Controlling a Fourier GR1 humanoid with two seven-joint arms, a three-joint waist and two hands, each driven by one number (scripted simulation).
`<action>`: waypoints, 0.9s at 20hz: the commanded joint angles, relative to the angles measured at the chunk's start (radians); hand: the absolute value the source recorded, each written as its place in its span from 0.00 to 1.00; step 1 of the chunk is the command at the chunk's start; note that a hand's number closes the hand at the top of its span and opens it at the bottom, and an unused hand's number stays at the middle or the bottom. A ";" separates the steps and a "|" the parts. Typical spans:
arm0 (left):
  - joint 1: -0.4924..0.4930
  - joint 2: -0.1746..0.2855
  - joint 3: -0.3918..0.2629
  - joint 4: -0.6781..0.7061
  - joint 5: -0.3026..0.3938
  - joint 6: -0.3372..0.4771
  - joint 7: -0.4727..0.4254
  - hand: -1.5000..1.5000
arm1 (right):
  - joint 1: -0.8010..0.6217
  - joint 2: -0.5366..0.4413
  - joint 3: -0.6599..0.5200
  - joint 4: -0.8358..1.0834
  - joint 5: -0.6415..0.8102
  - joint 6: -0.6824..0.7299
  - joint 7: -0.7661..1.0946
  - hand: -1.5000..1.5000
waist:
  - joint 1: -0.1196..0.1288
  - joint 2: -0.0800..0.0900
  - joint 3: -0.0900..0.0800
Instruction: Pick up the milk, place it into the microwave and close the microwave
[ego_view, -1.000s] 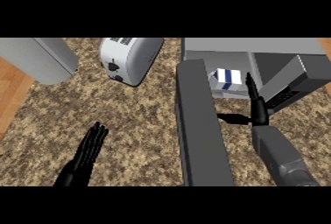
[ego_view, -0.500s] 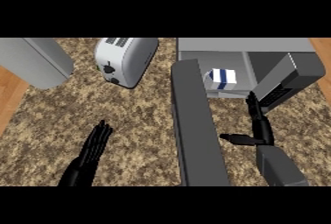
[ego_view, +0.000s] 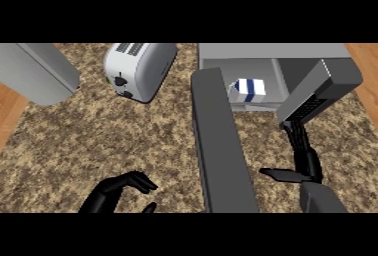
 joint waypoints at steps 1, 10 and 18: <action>0.011 0.050 -0.003 0.016 -0.029 -0.034 -0.002 1.00 | 0.104 0.027 0.026 -0.098 -0.022 0.132 -0.100 0.00 | -0.008 -0.004 -0.001; -0.153 0.009 -0.171 0.207 -0.254 -0.032 0.028 1.00 | 0.300 -0.009 0.083 -0.410 -0.092 0.208 0.018 0.00 | -0.032 -0.005 -0.003; -0.272 -0.168 -0.250 0.404 -0.312 -0.005 0.045 1.00 | 0.507 -0.054 0.103 -0.851 -0.237 0.246 0.257 0.00 | -0.018 0.000 -0.002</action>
